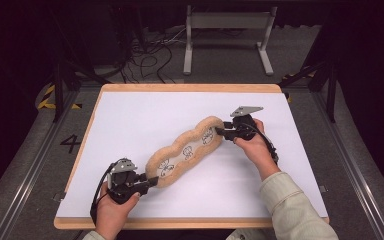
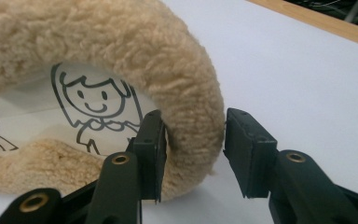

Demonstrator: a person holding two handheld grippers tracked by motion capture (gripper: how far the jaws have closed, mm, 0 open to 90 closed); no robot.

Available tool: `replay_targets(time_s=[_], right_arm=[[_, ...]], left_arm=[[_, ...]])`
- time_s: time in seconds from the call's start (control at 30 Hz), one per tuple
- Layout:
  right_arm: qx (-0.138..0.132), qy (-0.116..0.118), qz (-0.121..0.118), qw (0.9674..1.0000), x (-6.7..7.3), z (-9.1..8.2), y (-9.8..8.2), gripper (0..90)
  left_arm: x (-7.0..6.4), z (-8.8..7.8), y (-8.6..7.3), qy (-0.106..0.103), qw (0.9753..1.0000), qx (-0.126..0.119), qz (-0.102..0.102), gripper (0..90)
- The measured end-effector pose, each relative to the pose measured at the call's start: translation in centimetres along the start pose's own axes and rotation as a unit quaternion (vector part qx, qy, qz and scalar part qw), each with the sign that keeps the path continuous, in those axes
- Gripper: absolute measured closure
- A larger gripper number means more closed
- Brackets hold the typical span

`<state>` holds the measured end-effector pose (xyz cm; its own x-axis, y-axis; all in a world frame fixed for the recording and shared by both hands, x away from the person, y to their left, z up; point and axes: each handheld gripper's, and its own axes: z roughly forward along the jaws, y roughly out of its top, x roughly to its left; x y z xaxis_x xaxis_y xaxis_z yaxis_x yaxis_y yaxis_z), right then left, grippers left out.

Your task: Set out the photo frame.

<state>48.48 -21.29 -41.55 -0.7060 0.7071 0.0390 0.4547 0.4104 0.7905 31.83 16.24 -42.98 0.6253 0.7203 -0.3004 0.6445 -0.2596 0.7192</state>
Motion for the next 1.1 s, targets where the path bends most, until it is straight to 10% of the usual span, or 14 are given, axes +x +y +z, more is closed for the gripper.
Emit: replay_targets(time_s=[0.4,1.1], right_arm=[[0.008,0.003,-0.019,0.9998,-0.1,-0.7,0.0,70.8],[-0.037,-0.043,-0.042,0.9975,2.9,-8.8,-1.7,67.7]], left_arm=[[0.1,0.0,0.3,0.013,0.9999,0.003,-0.002,66.7],[1.4,-0.3,3.8,0.046,0.9972,-0.046,0.038,66.2]])
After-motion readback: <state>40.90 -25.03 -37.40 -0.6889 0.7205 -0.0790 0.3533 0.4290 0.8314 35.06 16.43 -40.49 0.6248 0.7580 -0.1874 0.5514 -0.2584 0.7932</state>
